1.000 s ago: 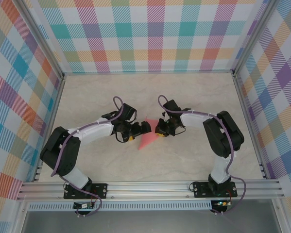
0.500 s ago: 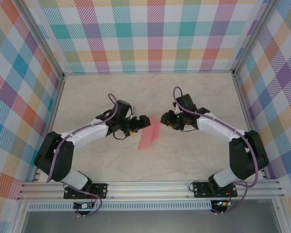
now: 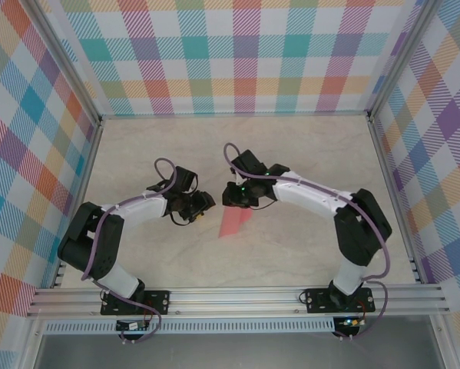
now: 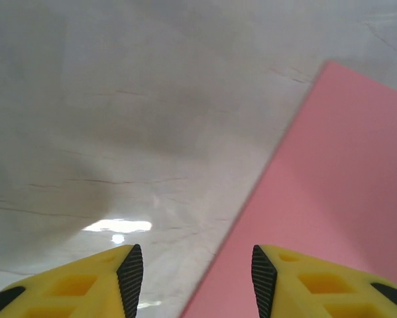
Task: Fold a paper plane with a square sheet of paper (pick it up from the middle)
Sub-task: Turn over the paper at the center of the table, then move the paper to the center of the table.
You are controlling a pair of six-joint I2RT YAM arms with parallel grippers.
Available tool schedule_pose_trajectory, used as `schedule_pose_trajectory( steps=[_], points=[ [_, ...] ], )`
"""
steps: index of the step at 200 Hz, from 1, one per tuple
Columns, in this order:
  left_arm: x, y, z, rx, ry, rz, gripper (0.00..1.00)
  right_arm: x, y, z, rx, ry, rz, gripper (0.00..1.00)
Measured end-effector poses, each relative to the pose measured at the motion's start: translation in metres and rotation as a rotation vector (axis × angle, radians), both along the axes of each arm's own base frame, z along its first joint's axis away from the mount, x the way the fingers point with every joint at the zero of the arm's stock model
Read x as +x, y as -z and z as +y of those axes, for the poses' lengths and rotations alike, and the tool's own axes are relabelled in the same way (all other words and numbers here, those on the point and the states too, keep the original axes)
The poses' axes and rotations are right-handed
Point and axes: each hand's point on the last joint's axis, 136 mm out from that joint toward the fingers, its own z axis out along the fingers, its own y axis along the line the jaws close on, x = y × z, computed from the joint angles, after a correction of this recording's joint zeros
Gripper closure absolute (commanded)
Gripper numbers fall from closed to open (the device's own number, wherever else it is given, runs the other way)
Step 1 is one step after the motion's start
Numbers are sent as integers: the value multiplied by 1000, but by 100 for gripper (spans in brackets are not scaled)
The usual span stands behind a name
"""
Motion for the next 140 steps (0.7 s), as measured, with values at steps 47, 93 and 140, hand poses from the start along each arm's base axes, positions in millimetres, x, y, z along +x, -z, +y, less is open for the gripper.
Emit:
schedule_pose_trajectory(
  steps=[47, 93, 140],
  points=[
    [-11, 17, 23, 67, -60, 69, 52, -5, 57, 9, -163, -42, 80, 78],
    [-12, 17, 22, 61, -55, 72, 52, -18, 88, 0, -250, -144, 122, 78],
    [-14, 13, 13, 21, -15, 69, 53, -32, 90, -7, -252, -363, 60, 77]
  ],
)
